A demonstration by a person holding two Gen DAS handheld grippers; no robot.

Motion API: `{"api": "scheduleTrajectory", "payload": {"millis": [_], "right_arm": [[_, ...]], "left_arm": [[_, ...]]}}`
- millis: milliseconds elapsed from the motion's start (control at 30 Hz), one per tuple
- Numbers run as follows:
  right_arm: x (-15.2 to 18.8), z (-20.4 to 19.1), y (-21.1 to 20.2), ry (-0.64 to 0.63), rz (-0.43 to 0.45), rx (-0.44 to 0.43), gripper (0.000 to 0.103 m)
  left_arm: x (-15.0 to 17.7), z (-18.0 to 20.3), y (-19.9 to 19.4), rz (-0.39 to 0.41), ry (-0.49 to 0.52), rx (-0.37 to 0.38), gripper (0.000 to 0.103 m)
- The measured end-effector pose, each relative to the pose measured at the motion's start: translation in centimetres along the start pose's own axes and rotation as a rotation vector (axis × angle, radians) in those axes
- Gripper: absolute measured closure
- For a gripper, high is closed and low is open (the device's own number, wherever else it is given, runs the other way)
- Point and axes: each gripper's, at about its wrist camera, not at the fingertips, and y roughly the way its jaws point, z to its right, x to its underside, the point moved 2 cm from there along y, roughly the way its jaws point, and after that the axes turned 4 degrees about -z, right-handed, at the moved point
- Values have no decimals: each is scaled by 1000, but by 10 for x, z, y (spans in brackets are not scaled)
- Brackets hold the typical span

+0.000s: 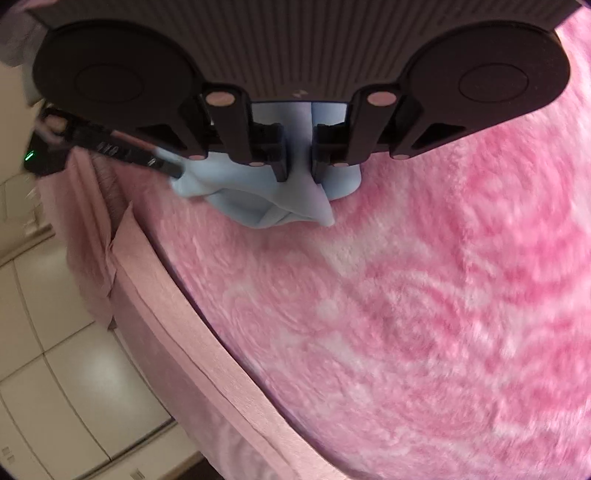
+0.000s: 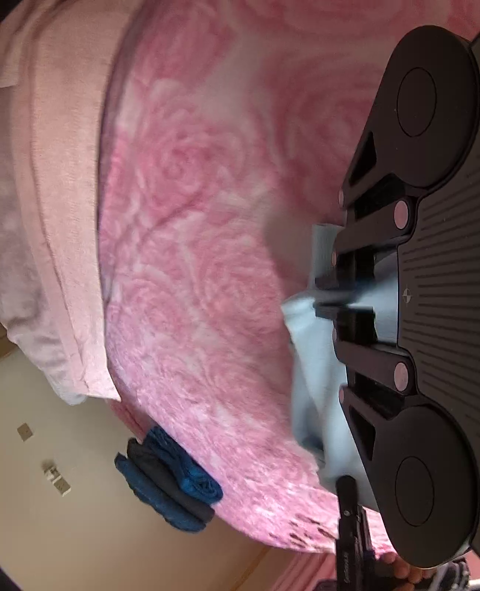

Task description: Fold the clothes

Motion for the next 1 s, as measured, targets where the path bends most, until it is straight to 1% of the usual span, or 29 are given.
{"api": "scheduleTrajectory", "payload": {"millis": [33, 67, 100, 200, 233, 267, 333, 367, 400, 433, 467, 500, 567, 600, 667, 733, 767, 800, 833, 867, 967, 1000], "right_arm": [[-1, -2, -9, 7, 32, 38, 55], [-1, -3, -19, 15, 66, 78, 50], [2, -4, -32, 32, 88, 91, 50], [17, -6, -74, 92, 140, 125, 50], [28, -9, -86, 108, 135, 138, 50], [38, -12, -98, 122, 130, 150, 50], [63, -23, -112, 119, 99, 198, 51], [76, -29, -116, 111, 84, 220, 61], [89, -35, -121, 104, 69, 241, 66], [98, -39, -117, 101, 44, 253, 69], [107, -42, -112, 100, 18, 263, 69], [113, -42, -103, 94, 3, 281, 69], [121, -38, -80, 81, -50, 302, 69], [118, -39, -77, 72, -41, 317, 69], [105, -45, -83, 77, -34, 340, 69], [100, -54, -101, 107, -21, 319, 69], [100, -59, -112, 128, -5, 293, 68], [104, -65, -122, 148, -6, 271, 67], [107, -71, -129, 162, -25, 256, 57], [115, -77, -136, 169, -54, 248, 46], [141, -100, -157, 137, -83, 235, 45], [150, -106, -165, 128, -94, 231, 45]], "left_arm": [[1, 4, -4, 7, 7, -19, 87], [2, 8, -8, 12, 17, -35, 84], [7, 12, -9, 6, 35, -41, 83], [21, 25, -13, -10, 87, -60, 85], [26, 29, -15, -15, 105, -66, 86], [31, 34, -16, -20, 122, -72, 90], [41, 42, -19, -31, 158, -84, 92], [46, 47, -20, -36, 175, -91, 92], [50, 51, -22, -42, 193, -97, 92], [55, 55, -23, -47, 210, -103, 92], [60, 60, -25, -53, 228, -109, 93], [64, 62, -25, -57, 233, -114, 100], [66, 50, -21, -58, 164, -116, 100], [65, 52, -26, -56, 148, -123, 101], [64, 62, -40, -64, 170, -165, 100], [68, 73, -60, -80, 187, -223, 92], [70, 79, -70, -88, 190, -251, 88], [73, 85, -81, -96, 190, -278, 88], [78, 91, -94, -103, 181, -301, 86], [85, 97, -105, -112, 170, -327, 81], [113, 117, -136, -113, 130, -400, 79], [126, 124, -147, -109, 113, -413, 78]]}}
